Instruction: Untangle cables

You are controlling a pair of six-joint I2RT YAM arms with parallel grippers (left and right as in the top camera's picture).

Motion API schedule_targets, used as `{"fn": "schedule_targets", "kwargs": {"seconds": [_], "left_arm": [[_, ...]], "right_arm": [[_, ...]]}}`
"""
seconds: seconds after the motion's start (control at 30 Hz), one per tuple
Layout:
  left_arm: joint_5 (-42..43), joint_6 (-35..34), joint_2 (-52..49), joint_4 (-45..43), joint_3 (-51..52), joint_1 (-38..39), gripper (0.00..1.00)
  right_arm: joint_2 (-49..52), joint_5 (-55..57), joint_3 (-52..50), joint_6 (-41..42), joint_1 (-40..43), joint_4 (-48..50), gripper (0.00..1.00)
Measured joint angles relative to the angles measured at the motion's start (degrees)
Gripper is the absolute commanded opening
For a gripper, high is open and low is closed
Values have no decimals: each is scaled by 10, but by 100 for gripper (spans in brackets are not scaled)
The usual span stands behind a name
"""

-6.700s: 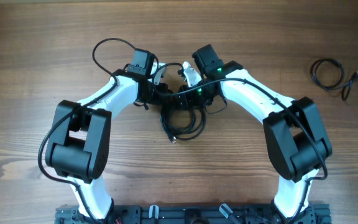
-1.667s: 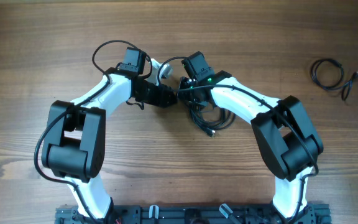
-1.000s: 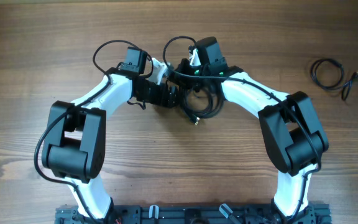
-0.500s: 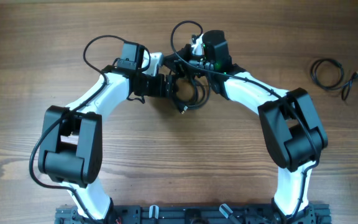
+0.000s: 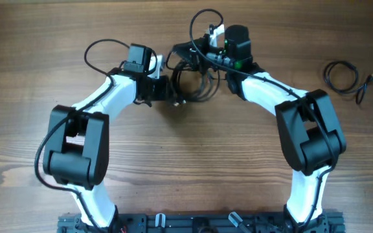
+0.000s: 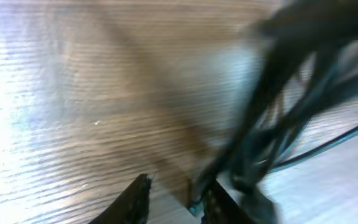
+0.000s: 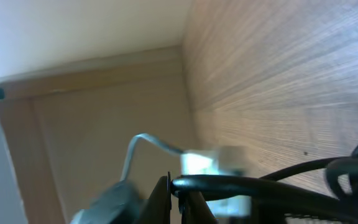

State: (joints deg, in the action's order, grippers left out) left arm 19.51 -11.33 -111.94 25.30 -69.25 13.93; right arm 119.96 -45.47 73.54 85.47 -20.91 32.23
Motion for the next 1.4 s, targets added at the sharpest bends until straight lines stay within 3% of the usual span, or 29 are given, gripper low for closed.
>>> {"fn": "schedule_targets", "kwargs": {"seconds": [0.23, 0.37, 0.53, 0.8, 0.9, 1.2, 1.4], "left_arm": [[-57, -27, -6, 6, 4, 0, 49], [-55, -28, -6, 12, 3, -39, 57], [-51, -43, -5, 17, 1, -71, 60], [-40, -46, -5, 15, 1, -71, 66], [-38, -47, -5, 15, 1, -71, 67], [19, -40, -6, 2, 4, -72, 68], [40, -38, -6, -4, 8, -72, 72]], "right_arm": [[-1, -86, 2, 26, 28, 69, 4], [0, -102, 2, 52, 29, 106, 4], [-1, -176, 4, 61, 46, 143, 4], [-1, -416, 5, -66, 90, 132, 4], [-1, -439, 2, -73, 90, 133, 4], [-2, -439, -184, -153, 123, 140, 4], [-3, -439, -287, -181, 133, 204, 5]]}}
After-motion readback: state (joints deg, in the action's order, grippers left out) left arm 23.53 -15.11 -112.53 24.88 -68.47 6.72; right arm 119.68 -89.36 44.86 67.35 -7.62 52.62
